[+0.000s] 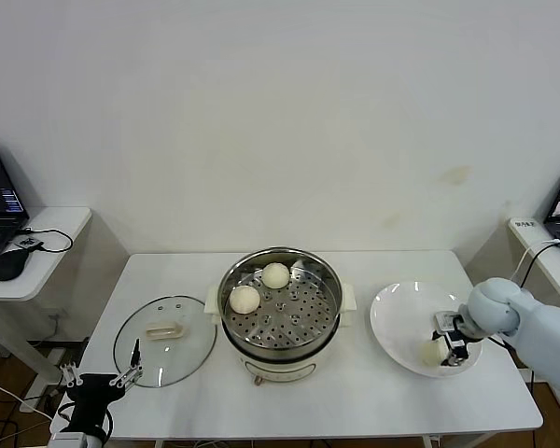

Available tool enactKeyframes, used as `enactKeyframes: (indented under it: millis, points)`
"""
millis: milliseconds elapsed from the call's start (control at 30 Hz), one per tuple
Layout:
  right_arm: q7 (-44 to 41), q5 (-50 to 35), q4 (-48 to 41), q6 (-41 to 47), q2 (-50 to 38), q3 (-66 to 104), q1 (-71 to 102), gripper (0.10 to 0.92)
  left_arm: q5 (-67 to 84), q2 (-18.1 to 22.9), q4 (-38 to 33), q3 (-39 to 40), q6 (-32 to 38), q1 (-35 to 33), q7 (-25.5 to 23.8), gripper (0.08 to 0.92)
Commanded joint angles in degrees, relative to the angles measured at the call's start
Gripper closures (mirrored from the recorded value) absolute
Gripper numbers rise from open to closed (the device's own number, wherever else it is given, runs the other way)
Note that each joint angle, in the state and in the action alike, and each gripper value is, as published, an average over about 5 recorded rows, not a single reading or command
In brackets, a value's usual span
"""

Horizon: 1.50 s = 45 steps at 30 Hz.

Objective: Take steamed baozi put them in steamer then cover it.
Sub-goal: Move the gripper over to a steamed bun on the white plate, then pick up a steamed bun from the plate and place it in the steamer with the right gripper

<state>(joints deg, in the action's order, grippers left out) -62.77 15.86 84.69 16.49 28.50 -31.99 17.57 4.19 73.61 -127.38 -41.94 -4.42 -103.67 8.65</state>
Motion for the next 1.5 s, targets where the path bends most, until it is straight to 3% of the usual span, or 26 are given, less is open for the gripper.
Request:
enactKeyframes:
  millis: [33,567,1067,1500]
  points:
    - [-0.5,-0.4,0.1,0.2,-0.1,0.2,-1.3,0.455,0.0,0.0,-0.2,0.0,0.0,-0.1,0.0,0.177]
    - [-3.7,-14.5,3.1,2.0,-0.4,-8.8,-30.2,0.462,0.1,-0.2,-1.6,0.2,0.0,0.1,0.0,0.177]
    - [0.1,-26.2,6.7,5.6,19.5,-24.7,-51.2,0.453,0.4,-0.1,-2.1,-0.8,0.0,-0.3,0.1,0.177]
    - [3.0,-24.9,7.0,-5.3,30.5,-36.0,-48.0,0.448,0.7,0.6,-2.2,-1.8,-0.1,0.0,0.1,0.177]
